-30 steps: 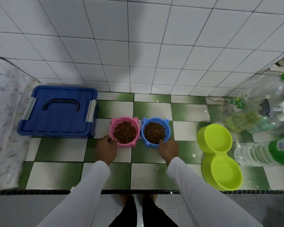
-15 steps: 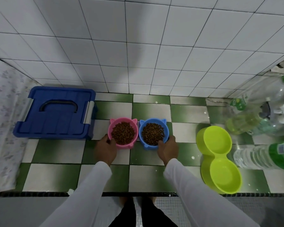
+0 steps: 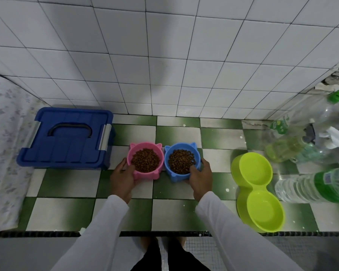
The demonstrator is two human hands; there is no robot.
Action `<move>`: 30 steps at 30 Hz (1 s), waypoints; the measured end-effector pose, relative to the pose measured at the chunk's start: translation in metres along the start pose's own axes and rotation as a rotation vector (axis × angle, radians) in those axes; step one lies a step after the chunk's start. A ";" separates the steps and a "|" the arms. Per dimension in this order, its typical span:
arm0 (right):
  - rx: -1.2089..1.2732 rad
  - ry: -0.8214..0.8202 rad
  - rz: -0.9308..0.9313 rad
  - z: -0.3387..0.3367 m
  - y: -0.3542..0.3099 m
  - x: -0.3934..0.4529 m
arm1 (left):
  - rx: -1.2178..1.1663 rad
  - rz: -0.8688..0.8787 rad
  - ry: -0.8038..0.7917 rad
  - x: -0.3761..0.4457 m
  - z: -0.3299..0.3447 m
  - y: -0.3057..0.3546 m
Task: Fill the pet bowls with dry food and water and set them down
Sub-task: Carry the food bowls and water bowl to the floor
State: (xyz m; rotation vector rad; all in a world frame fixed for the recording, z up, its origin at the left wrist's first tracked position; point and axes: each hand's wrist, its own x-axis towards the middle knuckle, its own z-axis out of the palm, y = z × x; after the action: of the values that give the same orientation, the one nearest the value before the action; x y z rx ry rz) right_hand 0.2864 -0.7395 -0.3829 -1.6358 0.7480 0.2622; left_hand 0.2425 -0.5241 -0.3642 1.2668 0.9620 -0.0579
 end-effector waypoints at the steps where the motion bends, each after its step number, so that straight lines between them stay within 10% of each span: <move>1: 0.036 0.003 0.004 -0.001 -0.003 -0.003 | -0.017 0.001 -0.002 -0.003 0.000 0.002; 30: 0.446 -0.138 -0.138 -0.037 -0.122 -0.093 | -0.479 0.201 0.016 -0.102 -0.003 0.095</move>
State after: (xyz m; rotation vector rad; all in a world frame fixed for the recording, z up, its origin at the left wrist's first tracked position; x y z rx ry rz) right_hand 0.2800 -0.7406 -0.2250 -1.2249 0.5387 0.0974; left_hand 0.2270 -0.5341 -0.2261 0.9127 0.7959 0.3227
